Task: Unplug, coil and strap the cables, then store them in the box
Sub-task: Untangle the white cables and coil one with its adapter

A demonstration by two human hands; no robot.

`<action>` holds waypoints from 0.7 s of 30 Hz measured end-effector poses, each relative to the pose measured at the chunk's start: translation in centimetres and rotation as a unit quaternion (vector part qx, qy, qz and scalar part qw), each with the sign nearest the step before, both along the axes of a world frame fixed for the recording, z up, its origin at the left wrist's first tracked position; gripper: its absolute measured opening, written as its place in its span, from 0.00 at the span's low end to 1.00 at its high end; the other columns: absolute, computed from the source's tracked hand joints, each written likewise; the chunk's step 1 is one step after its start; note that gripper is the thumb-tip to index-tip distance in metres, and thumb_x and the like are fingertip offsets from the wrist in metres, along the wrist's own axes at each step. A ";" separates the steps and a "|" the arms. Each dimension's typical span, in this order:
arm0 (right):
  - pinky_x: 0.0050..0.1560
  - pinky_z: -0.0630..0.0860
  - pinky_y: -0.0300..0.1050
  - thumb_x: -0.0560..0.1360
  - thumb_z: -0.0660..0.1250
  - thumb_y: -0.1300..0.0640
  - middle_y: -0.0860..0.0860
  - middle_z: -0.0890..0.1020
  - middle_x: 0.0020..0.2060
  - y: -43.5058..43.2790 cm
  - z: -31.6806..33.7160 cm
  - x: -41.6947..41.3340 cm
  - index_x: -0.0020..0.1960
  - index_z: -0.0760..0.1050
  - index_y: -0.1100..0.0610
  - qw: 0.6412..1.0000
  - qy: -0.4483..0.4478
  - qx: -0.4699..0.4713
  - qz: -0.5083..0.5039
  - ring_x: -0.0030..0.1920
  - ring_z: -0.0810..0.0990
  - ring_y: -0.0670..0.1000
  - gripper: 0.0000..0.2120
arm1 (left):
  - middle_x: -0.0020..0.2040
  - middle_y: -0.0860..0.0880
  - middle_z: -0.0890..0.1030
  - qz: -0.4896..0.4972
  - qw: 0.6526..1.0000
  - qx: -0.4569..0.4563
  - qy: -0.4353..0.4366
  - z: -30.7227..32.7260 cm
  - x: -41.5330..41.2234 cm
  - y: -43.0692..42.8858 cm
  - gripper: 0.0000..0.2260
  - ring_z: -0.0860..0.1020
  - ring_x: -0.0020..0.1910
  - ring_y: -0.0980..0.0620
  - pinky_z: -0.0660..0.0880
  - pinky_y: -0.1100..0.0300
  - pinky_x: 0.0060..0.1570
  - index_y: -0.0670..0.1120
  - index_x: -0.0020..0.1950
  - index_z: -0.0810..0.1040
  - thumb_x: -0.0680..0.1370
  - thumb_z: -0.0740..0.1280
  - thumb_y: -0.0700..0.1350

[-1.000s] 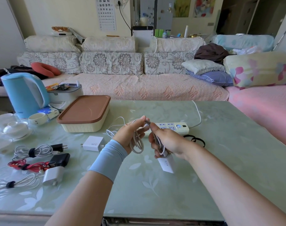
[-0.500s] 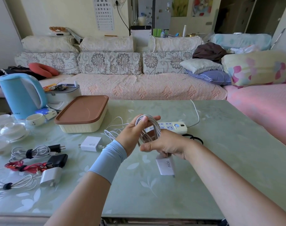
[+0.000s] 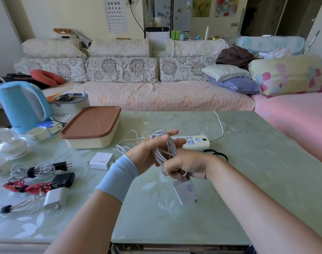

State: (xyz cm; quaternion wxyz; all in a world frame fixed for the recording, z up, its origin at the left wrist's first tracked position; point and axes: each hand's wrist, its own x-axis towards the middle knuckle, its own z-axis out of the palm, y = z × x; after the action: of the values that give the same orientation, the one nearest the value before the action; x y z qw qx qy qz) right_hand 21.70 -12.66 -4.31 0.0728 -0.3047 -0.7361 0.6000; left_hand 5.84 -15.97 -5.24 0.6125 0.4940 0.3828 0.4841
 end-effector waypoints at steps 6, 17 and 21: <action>0.32 0.62 0.43 0.71 0.72 0.57 0.53 0.82 0.37 0.1 0.0 0.0 0.44 0.77 0.55 0.997 0.043 -0.066 0.024 0.28 0.65 0.48 0.05 | 0.52 0.38 0.81 0.032 0.990 -0.008 -0.134 0.4 -0.2 0.1 0.06 0.78 0.59 0.35 0.76 0.42 0.59 0.43 0.50 0.77 0.75 0.66 0.41; 0.44 0.72 0.43 0.74 0.74 0.55 0.52 0.84 0.42 0.7 -0.4 0.7 0.49 0.81 0.57 0.997 0.046 0.055 -0.006 0.39 0.78 0.44 0.07 | 0.43 0.45 0.79 0.118 0.985 0.058 -0.113 0.4 -0.4 0.2 0.04 0.78 0.44 0.43 0.78 0.48 0.48 0.43 0.49 0.76 0.76 0.66 0.42; 0.43 0.70 0.44 0.71 0.75 0.55 0.54 0.79 0.47 0.2 -0.7 -0.1 0.58 0.77 0.61 0.998 0.042 0.045 0.013 0.45 0.75 0.49 0.18 | 0.35 0.46 0.76 0.174 0.978 0.073 -0.090 0.4 0.7 0.2 0.07 0.78 0.34 0.47 0.77 0.52 0.42 0.44 0.42 0.75 0.73 0.72 0.44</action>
State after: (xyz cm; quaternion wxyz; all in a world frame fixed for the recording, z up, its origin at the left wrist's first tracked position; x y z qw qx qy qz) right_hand 21.64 -12.48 -5.03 0.1092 -0.2658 -0.7625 0.5797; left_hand 6.54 -15.77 -4.80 0.5131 0.4171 0.3697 0.6527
